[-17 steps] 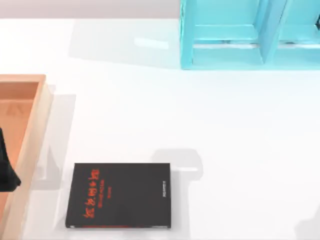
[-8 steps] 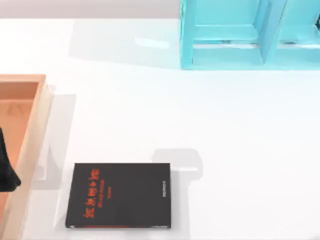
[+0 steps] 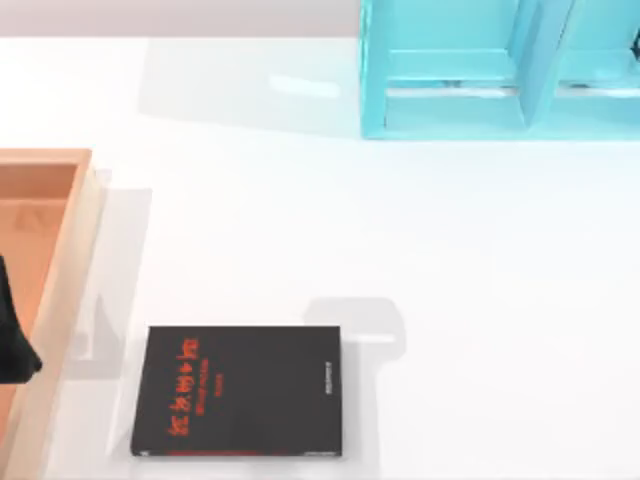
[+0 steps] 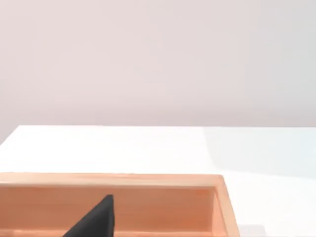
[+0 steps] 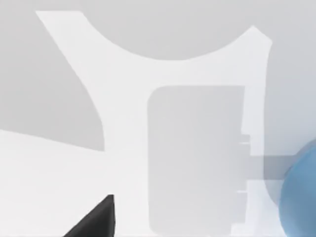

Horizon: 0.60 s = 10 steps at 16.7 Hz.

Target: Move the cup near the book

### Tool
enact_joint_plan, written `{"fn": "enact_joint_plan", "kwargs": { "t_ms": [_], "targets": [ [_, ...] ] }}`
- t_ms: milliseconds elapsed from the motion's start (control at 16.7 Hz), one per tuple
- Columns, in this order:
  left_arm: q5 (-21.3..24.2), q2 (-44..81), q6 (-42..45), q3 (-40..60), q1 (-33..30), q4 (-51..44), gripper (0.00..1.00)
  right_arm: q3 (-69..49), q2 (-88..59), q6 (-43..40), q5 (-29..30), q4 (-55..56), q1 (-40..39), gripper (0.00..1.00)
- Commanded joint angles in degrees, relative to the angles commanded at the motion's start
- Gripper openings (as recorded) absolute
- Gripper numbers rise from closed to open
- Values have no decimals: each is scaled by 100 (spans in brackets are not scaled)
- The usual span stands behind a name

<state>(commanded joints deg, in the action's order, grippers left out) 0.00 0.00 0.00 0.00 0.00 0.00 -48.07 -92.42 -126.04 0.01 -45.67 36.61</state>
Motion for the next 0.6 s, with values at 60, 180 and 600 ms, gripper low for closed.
{"fn": "enact_joint_plan", "kwargs": {
  "t_ms": [60,180,600],
  "targets": [
    [0,0,0,0,0,0,100,0,0,0,0,0,0,85],
    [0,0,0,0,0,0,100,0,0,0,0,0,0,70],
    [0,0,0,0,0,0,100,0,0,0,0,0,0,17]
  ]
}}
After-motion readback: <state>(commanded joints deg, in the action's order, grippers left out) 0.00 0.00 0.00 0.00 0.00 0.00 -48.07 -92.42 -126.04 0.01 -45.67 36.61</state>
